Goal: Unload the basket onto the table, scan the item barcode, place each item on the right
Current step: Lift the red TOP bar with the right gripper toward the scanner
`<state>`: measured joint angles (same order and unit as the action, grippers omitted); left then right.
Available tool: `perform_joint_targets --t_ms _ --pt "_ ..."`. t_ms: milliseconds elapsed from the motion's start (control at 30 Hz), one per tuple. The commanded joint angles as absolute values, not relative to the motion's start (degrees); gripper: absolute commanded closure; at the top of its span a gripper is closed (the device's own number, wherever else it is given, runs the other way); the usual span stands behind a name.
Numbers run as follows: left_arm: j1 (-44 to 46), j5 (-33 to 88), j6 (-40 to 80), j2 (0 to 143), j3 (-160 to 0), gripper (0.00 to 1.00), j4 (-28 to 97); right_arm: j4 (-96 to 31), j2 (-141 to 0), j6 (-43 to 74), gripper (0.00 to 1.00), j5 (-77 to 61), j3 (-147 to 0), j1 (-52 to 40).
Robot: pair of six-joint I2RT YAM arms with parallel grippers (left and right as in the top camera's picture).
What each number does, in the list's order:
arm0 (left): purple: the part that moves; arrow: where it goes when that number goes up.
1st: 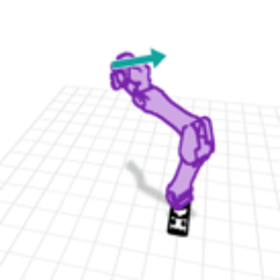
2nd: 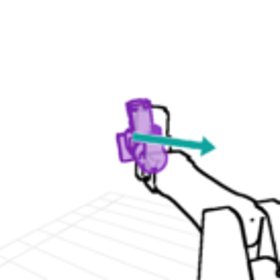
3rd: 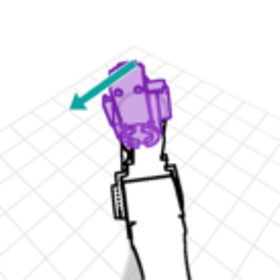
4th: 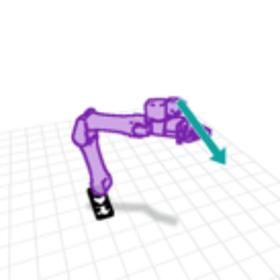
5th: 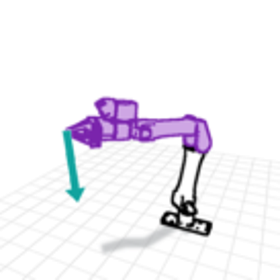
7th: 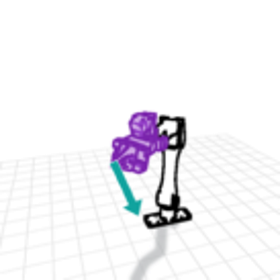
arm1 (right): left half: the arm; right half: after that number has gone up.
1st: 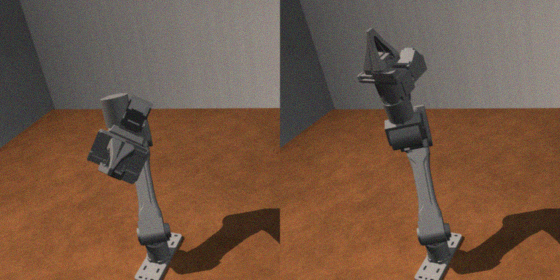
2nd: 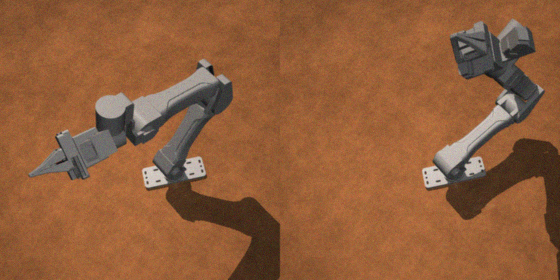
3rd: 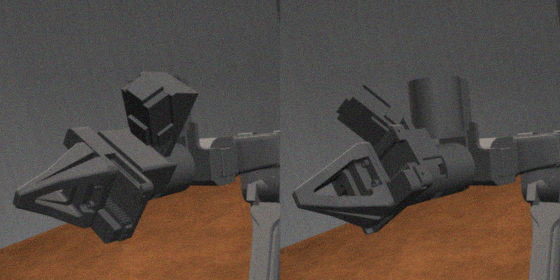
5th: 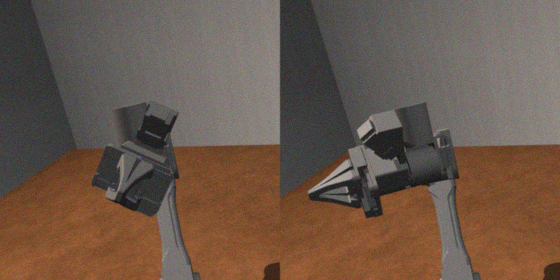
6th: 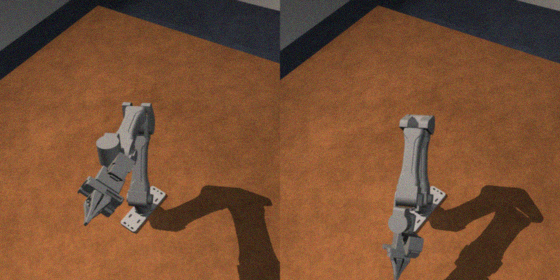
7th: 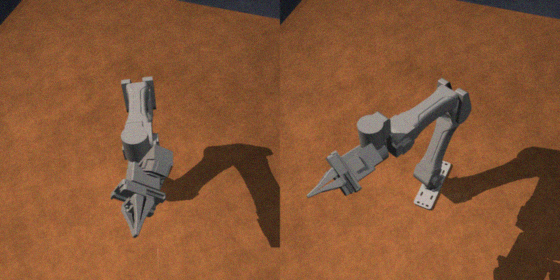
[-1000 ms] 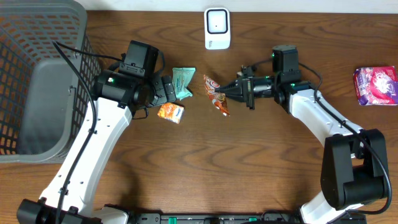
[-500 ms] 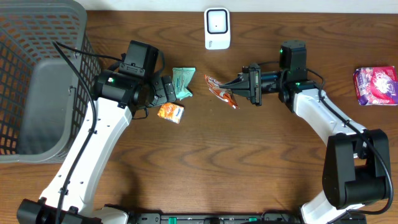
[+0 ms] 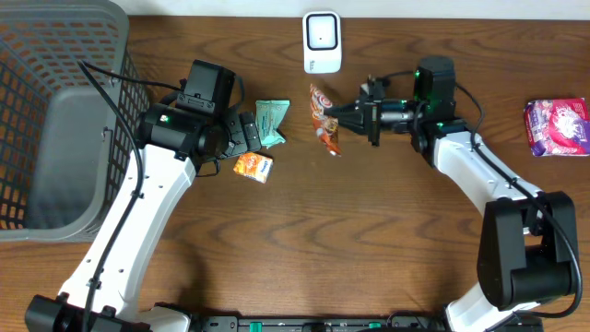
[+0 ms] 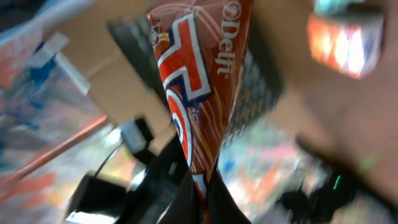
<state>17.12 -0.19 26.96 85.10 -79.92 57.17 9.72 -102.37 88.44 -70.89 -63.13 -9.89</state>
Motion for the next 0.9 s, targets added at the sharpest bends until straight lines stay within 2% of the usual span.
perform_joint_targets --t_ms 0,200,400,667,867 --pt "17.0 -0.7 26.4 85.3 -80.4 0.02 57.4 9.4 -101.7 75.1 0.99 -58.3 -63.2 -11.1" --pt "17.0 -0.7 26.4 85.3 -80.4 0.02 57.4 9.4 -101.7 69.5 0.99 -50.0 -63.2 -13.6" --pt "17.0 -0.7 26.4 85.3 -80.4 0.02 57.4 4.4 -101.7 75.3 0.98 -50.3 -63.2 -14.3" --pt "17.0 -0.7 26.4 85.3 -80.4 0.02 57.4 4.8 -101.7 91.9 0.98 -67.2 -63.2 -13.0" --pt "17.0 -0.7 26.4 85.4 -80.4 0.02 57.4 9.7 -101.7 97.8 0.98 -82.0 -63.2 -9.8"
